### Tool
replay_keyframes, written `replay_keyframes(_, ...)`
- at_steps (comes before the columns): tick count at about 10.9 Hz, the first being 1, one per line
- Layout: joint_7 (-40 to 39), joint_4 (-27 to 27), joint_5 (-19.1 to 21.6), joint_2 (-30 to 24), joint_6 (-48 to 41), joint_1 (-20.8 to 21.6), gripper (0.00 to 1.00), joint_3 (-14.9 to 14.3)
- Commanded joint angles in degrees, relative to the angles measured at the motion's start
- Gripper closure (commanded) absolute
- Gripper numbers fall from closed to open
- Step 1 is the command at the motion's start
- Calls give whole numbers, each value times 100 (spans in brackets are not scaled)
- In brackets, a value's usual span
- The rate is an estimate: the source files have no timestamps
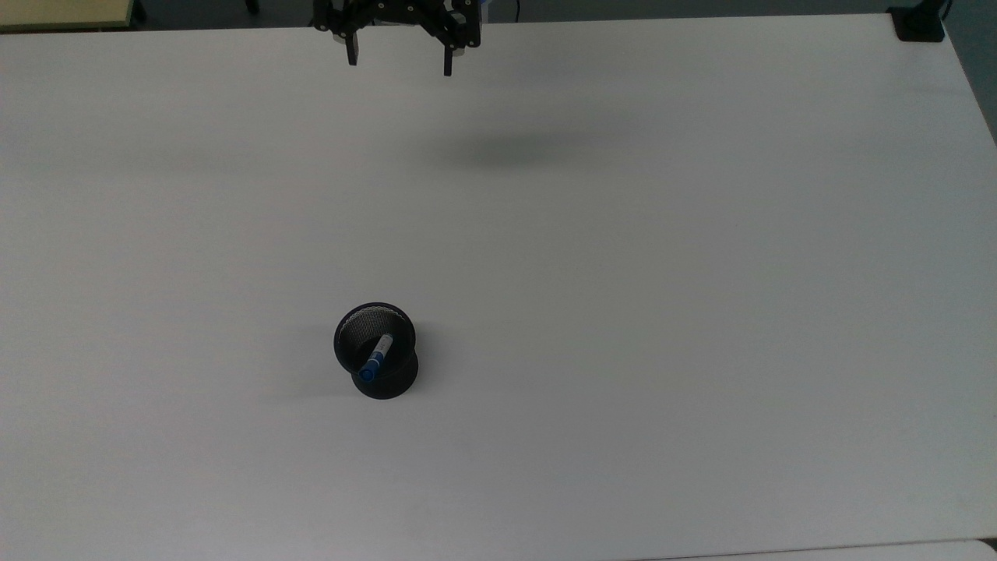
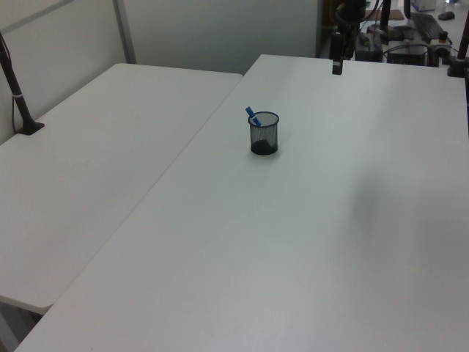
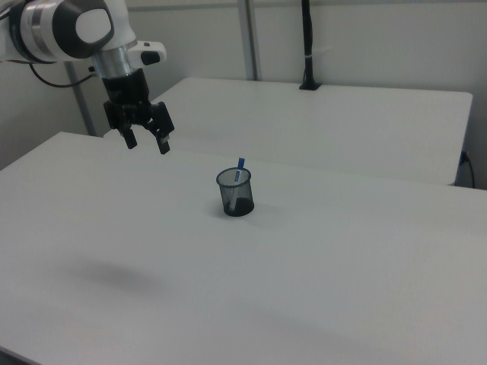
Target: Remove the marker
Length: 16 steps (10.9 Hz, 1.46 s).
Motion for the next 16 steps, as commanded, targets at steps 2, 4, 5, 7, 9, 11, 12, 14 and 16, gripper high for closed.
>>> replay_keyframes(2, -118, -107, 147, -103, -94, 35, 0, -31)
replay_keyframes(4, -118, -107, 147, -103, -94, 35, 0, -31)
replay_keyframes(5, -118, -98, 147, -103, -94, 27, 0, -31)
replay_keyframes(7, -144, -46, 147, -7, -15, 9, 0, -31)
replay_keyframes(9, -118, 217, 156, 309, 237, 9, 0, -31)
replay_keyframes(11, 353, 218, 112, 590, 1193, 0, 0, -31)
replay_keyframes(12, 461, 227, 51, 783, 1676, 0, 0, -40)
replay_keyframes(14, 479, 236, 24, 1196, 2547, -35, 0, -58)
replay_keyframes(16, 637, 533, 15, 1705, 3252, -96, 0, -93)
